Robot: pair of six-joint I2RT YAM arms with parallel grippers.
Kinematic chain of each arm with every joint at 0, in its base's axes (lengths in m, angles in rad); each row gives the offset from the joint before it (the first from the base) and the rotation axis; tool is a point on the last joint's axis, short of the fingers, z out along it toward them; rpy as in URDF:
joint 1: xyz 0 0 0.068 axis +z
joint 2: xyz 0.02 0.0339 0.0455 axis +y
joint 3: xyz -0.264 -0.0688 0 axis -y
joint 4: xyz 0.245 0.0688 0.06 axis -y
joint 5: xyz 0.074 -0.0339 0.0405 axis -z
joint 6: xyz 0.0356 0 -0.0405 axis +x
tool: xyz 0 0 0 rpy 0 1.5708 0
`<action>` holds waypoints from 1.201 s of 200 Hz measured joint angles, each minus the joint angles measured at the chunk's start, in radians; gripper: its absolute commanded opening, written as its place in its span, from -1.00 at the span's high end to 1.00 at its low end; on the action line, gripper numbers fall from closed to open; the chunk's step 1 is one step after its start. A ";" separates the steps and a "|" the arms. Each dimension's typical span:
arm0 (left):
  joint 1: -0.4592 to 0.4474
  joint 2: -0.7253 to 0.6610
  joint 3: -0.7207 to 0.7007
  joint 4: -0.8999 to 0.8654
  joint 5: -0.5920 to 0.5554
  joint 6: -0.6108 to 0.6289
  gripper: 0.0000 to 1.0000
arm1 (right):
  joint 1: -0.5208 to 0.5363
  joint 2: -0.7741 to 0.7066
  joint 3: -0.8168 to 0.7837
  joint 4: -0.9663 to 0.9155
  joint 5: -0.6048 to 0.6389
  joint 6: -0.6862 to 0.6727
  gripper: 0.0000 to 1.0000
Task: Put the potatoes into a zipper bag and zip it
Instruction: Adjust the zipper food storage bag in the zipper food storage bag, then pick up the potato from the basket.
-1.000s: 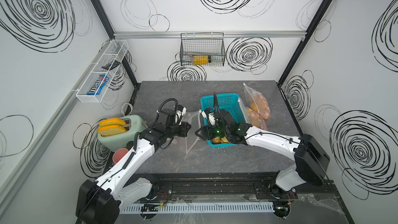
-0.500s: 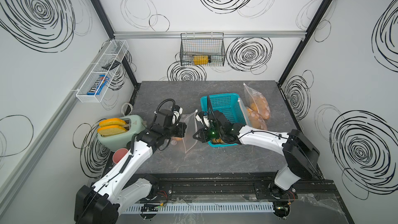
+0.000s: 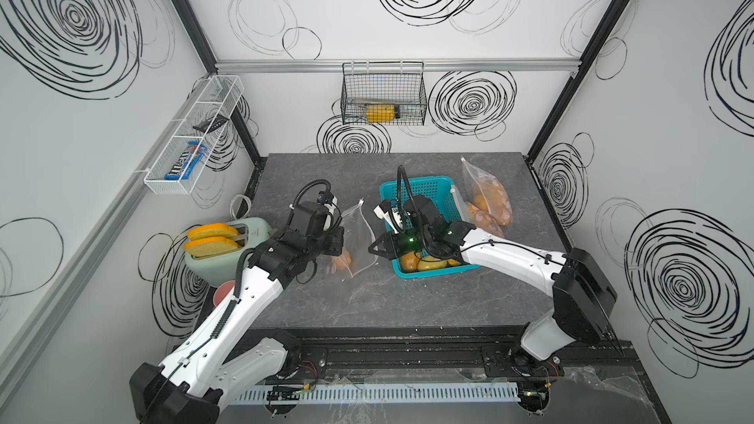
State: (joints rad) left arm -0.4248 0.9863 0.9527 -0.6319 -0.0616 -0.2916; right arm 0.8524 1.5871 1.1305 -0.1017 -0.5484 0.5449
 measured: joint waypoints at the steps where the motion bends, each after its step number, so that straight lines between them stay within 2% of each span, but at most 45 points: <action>1: 0.000 -0.001 0.000 0.000 0.000 0.000 1.00 | 0.000 0.000 0.000 0.000 0.000 -0.002 0.28; 20: 0.000 -0.005 -0.005 0.004 -0.007 0.000 1.00 | 0.001 -0.014 0.000 -0.004 0.024 -0.031 -0.08; 38: 0.000 -0.002 -0.036 0.021 -0.006 -0.001 1.00 | 0.001 -0.040 0.002 -0.031 0.072 -0.075 -0.26; 62: 0.000 0.007 -0.080 0.039 -0.003 -0.004 1.00 | -0.004 -0.094 0.010 -0.095 0.151 -0.150 -0.36; 88: 0.000 -0.006 -0.129 0.085 0.011 -0.007 1.00 | -0.028 -0.216 -0.014 -0.142 0.264 -0.230 -0.46; 108: 0.000 -0.024 -0.159 0.116 0.031 -0.013 1.00 | -0.077 -0.321 -0.066 -0.163 0.319 -0.285 -0.47; 128: 0.000 -0.039 -0.179 0.145 0.047 -0.020 1.00 | -0.135 -0.344 -0.083 -0.206 0.362 -0.342 -0.43; 152: 0.000 -0.063 -0.207 0.167 0.065 -0.025 1.00 | -0.159 -0.307 -0.095 -0.275 0.448 -0.413 -0.40; 182: -0.006 -0.079 -0.220 0.169 0.072 -0.026 1.00 | -0.158 -0.249 -0.125 -0.312 0.482 -0.464 -0.40; 203: -0.013 -0.080 -0.220 0.171 0.073 -0.026 1.00 | -0.158 -0.137 -0.080 -0.356 0.474 -0.463 -0.41; 240: -0.031 -0.078 -0.225 0.171 0.072 -0.026 1.00 | -0.165 0.101 0.019 -0.409 0.422 -0.384 -0.41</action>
State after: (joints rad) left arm -0.4553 0.9081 0.7273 -0.4610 0.0109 -0.3176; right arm 0.6876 1.6878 1.1492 -0.5102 -0.1261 0.1608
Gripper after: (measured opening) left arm 0.049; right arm 0.697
